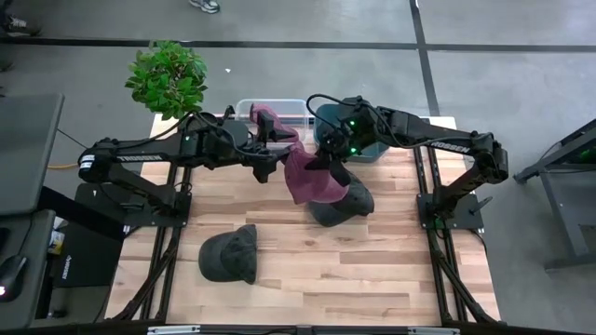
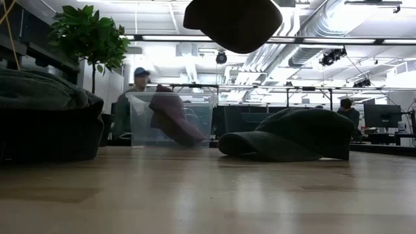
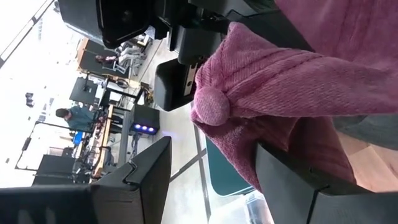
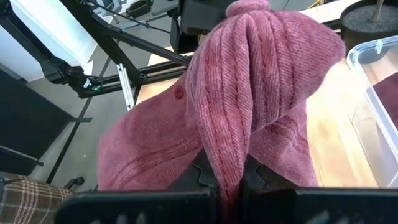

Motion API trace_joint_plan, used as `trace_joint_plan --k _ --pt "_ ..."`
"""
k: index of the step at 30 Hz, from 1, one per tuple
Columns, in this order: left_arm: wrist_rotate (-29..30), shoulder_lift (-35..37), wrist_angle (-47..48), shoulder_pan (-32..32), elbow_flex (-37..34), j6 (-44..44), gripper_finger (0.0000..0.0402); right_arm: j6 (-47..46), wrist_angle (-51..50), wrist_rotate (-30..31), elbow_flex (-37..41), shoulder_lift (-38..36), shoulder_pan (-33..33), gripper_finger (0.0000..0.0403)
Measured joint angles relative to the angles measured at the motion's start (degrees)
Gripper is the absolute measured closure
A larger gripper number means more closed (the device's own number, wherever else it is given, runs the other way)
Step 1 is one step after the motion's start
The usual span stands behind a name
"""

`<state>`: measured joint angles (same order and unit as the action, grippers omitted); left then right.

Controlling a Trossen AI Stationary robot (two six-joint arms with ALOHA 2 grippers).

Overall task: Pick & Place hat
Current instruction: Put the red cap into the transparent bin

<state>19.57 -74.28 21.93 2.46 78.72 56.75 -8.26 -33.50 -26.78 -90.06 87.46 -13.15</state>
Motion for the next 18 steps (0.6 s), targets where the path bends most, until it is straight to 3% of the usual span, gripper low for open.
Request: trace_joint_plan --k 18 --pt "-2.24 0.02 0.04 0.13 0.00 -0.02 0.0193 -0.11 5.27 -4.79 0.02 1.85 -2.61 0.0402"
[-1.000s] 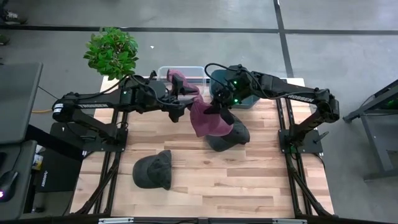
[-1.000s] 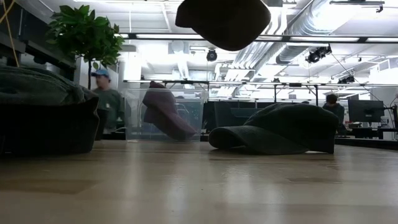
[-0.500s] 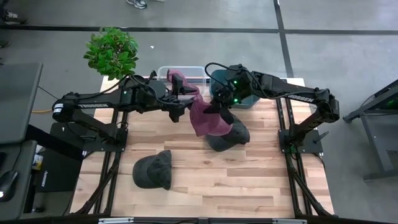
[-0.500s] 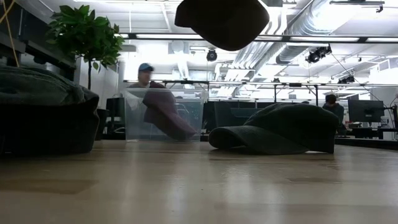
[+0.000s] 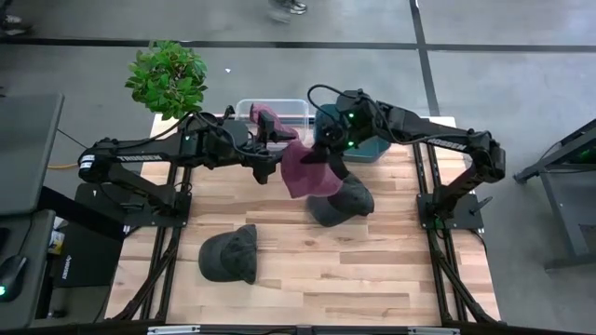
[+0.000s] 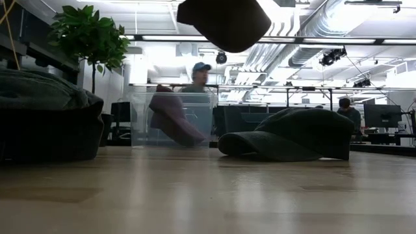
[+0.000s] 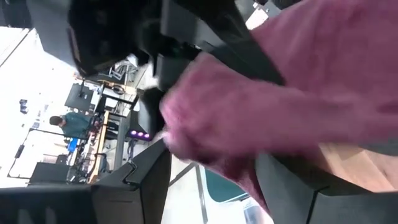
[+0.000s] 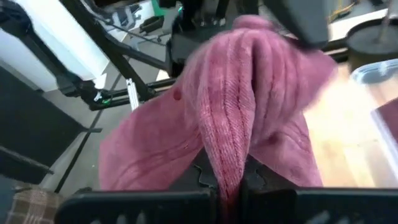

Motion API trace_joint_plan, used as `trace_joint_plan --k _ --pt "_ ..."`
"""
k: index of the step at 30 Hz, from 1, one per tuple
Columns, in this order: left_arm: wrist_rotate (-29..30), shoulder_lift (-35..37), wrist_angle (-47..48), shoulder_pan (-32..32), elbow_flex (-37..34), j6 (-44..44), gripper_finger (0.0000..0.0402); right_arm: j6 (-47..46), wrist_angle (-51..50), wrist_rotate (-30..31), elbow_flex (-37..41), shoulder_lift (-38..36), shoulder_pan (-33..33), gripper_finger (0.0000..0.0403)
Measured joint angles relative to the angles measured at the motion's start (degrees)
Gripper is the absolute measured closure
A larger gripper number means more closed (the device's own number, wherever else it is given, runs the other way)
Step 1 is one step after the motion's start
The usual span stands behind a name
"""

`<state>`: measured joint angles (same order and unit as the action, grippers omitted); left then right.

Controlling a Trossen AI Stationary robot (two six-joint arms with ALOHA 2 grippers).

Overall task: Pick & Place hat
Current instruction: Put the red cap into the transparent bin

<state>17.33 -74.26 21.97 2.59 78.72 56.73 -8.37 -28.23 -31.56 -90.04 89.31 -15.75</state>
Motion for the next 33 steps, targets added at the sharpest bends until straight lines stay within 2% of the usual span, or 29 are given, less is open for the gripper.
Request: trace_joint_plan --k 5,11,15,22,26,33 --pt "0.03 0.00 0.06 0.00 0.00 -0.11 0.0193 -1.17 2.07 -1.64 0.04 2.64 0.05 0.0402" --pt "0.21 0.02 0.06 0.02 0.00 -2.88 0.0200 -1.67 3.56 -2.06 0.04 2.40 0.03 0.0403" --pt "0.19 0.02 0.48 0.00 0.00 -3.06 0.0246 -1.85 3.80 -2.06 0.04 2.30 0.03 0.0403" --pt "0.43 0.02 1.73 0.00 0.00 -4.18 0.0381 -1.76 3.78 -2.00 0.04 2.30 0.03 0.0403" --pt "1.67 0.02 1.62 -0.02 0.00 -9.07 0.0385 -1.72 3.82 -1.86 0.04 2.30 0.03 0.0403" --pt "4.28 0.02 1.73 -0.02 0.00 -10.51 0.0395 -1.74 3.85 -0.36 0.04 2.30 -0.04 0.0390"
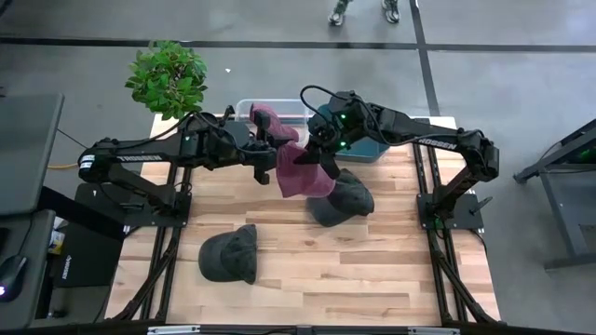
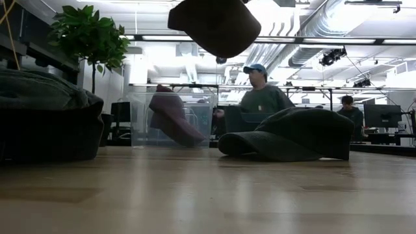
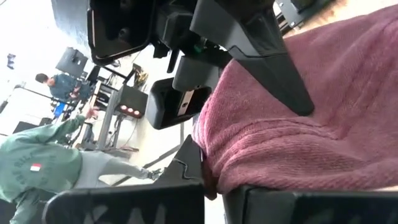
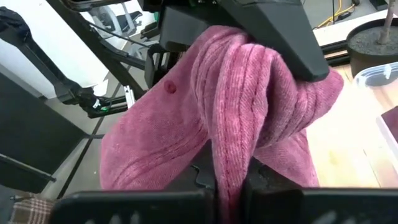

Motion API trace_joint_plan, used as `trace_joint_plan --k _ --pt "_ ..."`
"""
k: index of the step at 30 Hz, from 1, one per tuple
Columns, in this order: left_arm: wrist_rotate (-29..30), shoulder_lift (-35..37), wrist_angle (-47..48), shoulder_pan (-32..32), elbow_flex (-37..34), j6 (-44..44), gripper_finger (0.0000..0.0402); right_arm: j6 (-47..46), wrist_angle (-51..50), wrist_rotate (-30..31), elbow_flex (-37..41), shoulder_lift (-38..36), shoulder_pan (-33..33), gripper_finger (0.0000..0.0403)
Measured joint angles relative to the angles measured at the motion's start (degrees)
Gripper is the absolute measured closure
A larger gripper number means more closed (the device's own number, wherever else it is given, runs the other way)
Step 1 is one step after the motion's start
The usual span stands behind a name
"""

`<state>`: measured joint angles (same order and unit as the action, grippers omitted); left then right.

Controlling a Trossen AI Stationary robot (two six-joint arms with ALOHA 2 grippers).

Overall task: Pick & Place hat
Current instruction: Put the red cap into the transparent bin

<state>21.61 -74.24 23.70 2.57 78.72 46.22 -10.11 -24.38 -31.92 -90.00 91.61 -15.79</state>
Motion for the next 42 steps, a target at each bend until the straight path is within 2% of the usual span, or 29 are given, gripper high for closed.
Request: trace_joint_plan --k 7,13,17,21,24,30,37,42 --pt "0.09 0.00 0.00 0.00 0.00 -0.26 0.0398 -1.31 -0.27 1.70 0.00 -0.04 -0.11 0.0316" --pt "0.10 0.00 0.04 0.00 0.00 -0.26 0.0400 -1.88 -2.59 -0.18 -0.04 -0.39 -1.35 0.0232" --pt "1.10 0.00 0.38 0.01 0.00 -0.39 0.0400 -1.29 -6.35 -0.68 -0.04 -2.08 -3.21 0.0199" --pt "2.06 0.00 1.50 0.06 -0.02 -0.35 0.0401 1.07 -11.37 0.25 -0.04 -5.57 -5.31 0.0188" --pt "3.24 0.00 2.34 0.43 -0.02 0.17 0.0401 2.49 -15.30 3.18 -0.04 -8.79 -6.49 0.0187" --pt "3.28 0.00 1.54 5.11 -0.02 2.17 0.0401 4.02 -23.47 9.08 -0.07 -14.43 -6.31 0.0187" --pt "-0.89 0.00 -0.41 13.24 -0.02 5.29 0.0401 4.17 -31.29 14.89 -0.07 -17.64 -3.42 0.0187" --pt "-5.66 0.00 -0.88 19.16 -0.02 7.46 0.0401 3.71 -33.13 16.09 -0.07 -18.03 -2.00 0.0187"
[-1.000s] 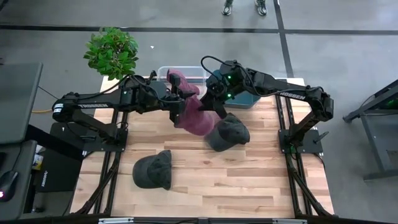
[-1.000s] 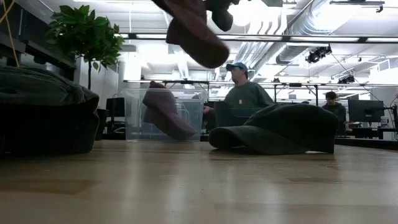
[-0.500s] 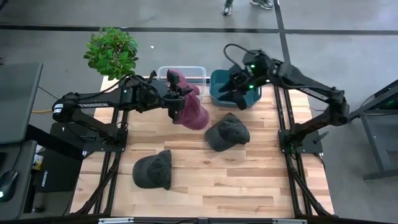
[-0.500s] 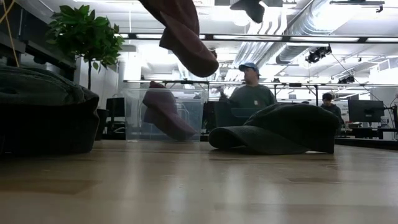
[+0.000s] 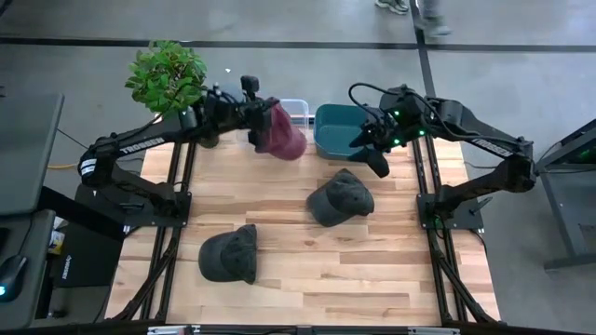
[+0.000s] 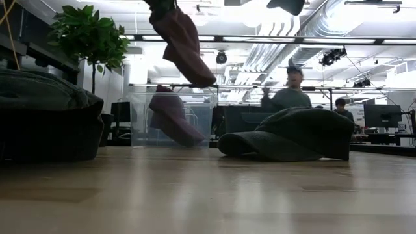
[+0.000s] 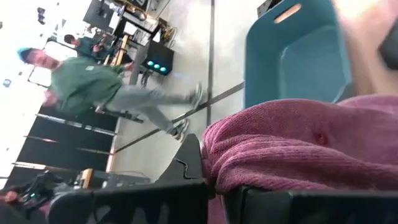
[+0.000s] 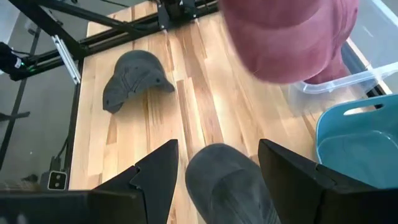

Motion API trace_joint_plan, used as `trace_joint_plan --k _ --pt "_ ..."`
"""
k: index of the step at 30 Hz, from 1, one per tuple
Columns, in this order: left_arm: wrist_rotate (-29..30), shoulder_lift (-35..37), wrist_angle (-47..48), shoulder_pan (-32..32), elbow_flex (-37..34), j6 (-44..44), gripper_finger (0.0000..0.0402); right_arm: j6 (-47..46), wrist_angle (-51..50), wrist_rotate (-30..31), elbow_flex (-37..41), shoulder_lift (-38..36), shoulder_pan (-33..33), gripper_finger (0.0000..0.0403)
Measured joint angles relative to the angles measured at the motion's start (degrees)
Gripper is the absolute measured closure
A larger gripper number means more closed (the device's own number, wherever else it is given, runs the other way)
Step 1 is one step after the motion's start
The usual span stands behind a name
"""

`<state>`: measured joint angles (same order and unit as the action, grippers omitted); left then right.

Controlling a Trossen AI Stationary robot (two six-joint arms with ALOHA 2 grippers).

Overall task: Pick & Place hat
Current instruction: Put the red cap into the transparent bin

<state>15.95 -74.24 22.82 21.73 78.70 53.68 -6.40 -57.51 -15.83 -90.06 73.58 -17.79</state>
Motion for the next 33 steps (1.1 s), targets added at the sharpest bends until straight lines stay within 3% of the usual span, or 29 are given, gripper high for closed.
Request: trace_joint_plan --k 7,14,33 --pt "-4.56 -0.54 -1.44 6.53 0.00 3.84 0.0401 -1.04 -0.14 1.09 0.00 -0.11 1.57 0.0187" --pt "-5.50 -4.92 -5.90 8.90 -0.04 8.84 0.0401 -2.24 -0.12 2.42 0.00 -0.11 2.21 0.0187" --pt "2.39 -9.90 -10.09 11.22 0.07 17.45 0.0401 -2.63 -0.06 3.52 0.00 -0.09 2.21 0.0187"
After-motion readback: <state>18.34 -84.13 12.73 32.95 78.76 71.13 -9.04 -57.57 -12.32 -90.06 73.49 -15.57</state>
